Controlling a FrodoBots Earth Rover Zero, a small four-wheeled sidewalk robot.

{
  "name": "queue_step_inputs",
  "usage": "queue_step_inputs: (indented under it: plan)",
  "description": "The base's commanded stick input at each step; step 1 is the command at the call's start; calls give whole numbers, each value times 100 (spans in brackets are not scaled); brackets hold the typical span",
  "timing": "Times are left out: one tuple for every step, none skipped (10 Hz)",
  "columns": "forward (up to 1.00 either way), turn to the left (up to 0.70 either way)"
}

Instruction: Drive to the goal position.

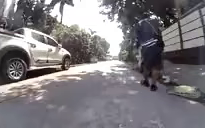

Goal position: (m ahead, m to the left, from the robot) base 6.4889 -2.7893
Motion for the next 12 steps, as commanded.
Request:
queue_step_inputs:
  plan:
    - [100,0]
    - [100,0]
    - [100,0]
    - [100,0]
    - [100,-14]
    - [100,-34]
    - [100,-40]
    - [100,-30]
    - [100,-11]
    - [100,0]
    - [100,0]
    - [100,0]
